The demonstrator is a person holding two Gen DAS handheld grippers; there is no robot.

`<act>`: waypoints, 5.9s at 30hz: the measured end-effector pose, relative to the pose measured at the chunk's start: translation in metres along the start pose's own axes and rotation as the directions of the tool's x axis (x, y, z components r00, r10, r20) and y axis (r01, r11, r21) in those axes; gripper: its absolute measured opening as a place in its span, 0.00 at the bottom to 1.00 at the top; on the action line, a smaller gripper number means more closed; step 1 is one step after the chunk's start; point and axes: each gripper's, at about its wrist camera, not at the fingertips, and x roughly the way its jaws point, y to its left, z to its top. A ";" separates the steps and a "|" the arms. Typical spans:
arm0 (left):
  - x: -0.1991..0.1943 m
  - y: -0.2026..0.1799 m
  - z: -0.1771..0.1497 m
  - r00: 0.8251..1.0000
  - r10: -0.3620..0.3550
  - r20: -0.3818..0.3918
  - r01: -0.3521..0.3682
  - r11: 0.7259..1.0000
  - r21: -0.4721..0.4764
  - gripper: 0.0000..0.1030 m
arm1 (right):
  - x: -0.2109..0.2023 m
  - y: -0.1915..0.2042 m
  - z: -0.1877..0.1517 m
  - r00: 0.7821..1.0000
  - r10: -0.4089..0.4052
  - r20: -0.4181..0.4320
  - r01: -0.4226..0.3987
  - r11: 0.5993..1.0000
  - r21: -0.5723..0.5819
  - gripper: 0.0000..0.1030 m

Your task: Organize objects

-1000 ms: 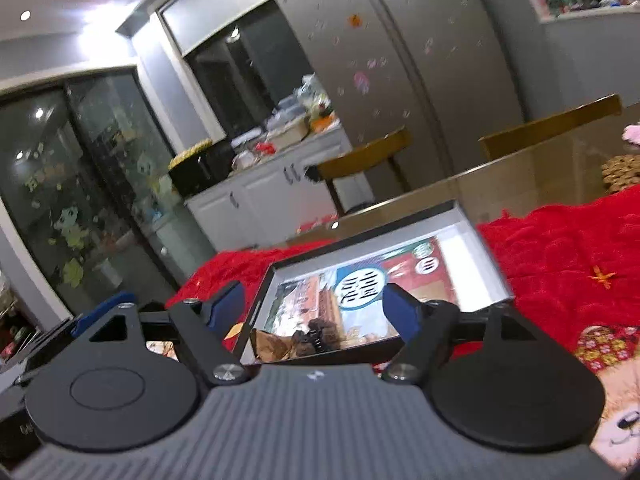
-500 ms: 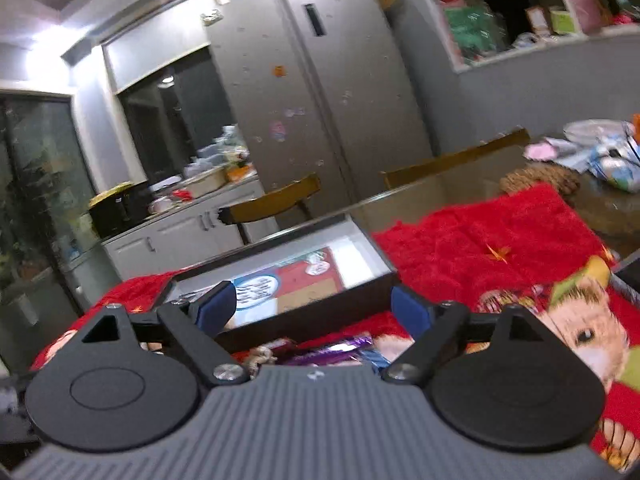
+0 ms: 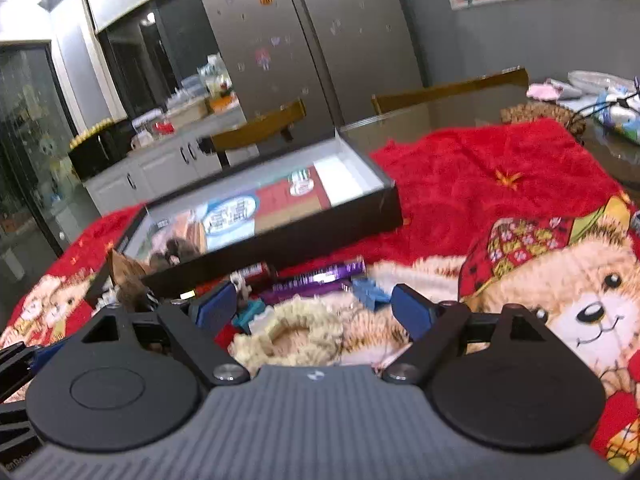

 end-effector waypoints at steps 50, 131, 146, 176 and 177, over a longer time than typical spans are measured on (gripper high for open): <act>-0.010 -0.010 -0.002 0.994 0.088 0.061 -0.091 0.995 0.044 0.15 | -0.007 0.009 -0.007 0.999 0.046 -0.015 -0.047 0.995 -0.086 0.16; 0.000 -0.026 -0.016 0.974 0.133 -0.182 -0.143 0.989 -0.043 0.26 | -0.027 -0.009 0.008 0.982 0.188 -0.005 -0.188 0.982 -0.017 0.66; -0.005 -0.026 -0.015 0.983 0.097 -0.156 -0.107 0.993 -0.052 0.26 | -0.007 0.020 -0.020 0.996 0.000 -0.086 -0.022 0.969 -0.247 0.44; -0.009 -0.024 -0.015 0.987 0.065 -0.148 -0.076 0.995 -0.070 0.14 | -0.029 0.014 -0.011 0.994 0.096 0.053 -0.084 0.977 -0.194 0.28; -0.008 -0.024 -0.016 0.987 0.062 -0.150 -0.074 0.995 -0.073 0.13 | -0.030 0.013 -0.011 0.993 0.102 0.058 -0.089 0.978 -0.191 0.28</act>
